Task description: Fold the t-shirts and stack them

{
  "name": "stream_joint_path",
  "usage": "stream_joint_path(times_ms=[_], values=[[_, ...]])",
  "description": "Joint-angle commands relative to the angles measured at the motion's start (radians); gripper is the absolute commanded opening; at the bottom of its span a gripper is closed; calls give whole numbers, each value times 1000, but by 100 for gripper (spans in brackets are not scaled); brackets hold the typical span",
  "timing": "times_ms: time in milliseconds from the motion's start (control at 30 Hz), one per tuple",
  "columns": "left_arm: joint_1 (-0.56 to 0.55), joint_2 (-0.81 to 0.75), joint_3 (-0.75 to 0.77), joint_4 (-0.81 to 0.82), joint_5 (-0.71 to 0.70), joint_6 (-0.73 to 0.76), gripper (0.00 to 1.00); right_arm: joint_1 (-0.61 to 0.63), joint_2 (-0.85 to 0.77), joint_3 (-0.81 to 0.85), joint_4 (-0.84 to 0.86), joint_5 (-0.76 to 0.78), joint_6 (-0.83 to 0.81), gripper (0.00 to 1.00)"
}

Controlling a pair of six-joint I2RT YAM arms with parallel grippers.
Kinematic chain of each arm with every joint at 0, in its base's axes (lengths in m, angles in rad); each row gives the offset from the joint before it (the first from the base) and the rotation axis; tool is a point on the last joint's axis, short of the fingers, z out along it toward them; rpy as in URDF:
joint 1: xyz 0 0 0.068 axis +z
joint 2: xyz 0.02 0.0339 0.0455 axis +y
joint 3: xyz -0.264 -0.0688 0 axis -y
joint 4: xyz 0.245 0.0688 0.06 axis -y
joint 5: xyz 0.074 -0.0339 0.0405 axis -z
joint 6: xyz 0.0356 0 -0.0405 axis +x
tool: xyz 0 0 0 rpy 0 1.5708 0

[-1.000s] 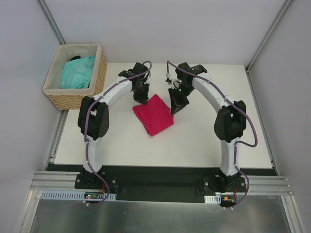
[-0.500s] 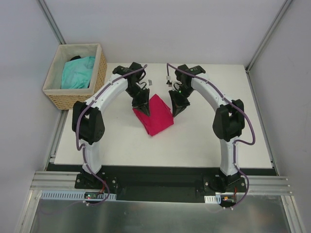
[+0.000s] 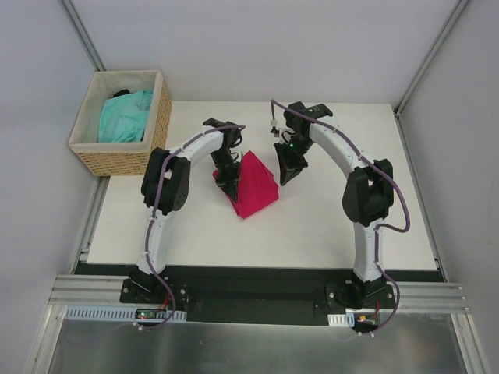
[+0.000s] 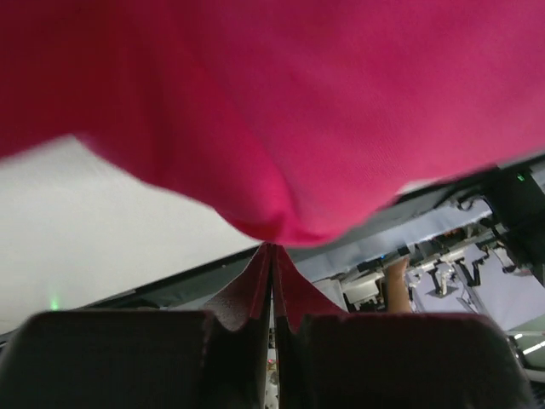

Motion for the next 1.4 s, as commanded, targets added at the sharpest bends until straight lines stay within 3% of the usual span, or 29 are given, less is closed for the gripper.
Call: stream_joint_path(times_ms=[0,567,967,1233,1367], values=[[-29,57,41,14,-114,9,0,0,5,53,-17,26,6,1],[-70,283,-14,31,-241,-15,0,0,-29,-20,-39,47,-12,1],[-64,-10,-8,-41,-282,-64,0,0,-34,17,-39,30,-9,1],[-41,-75,243,-221,-255,-66,0,0,-26,18,-37,17,-8,1],[-47,-99,242,-219,-186,-70,0,0,-17,32,-36,13,-5,1]])
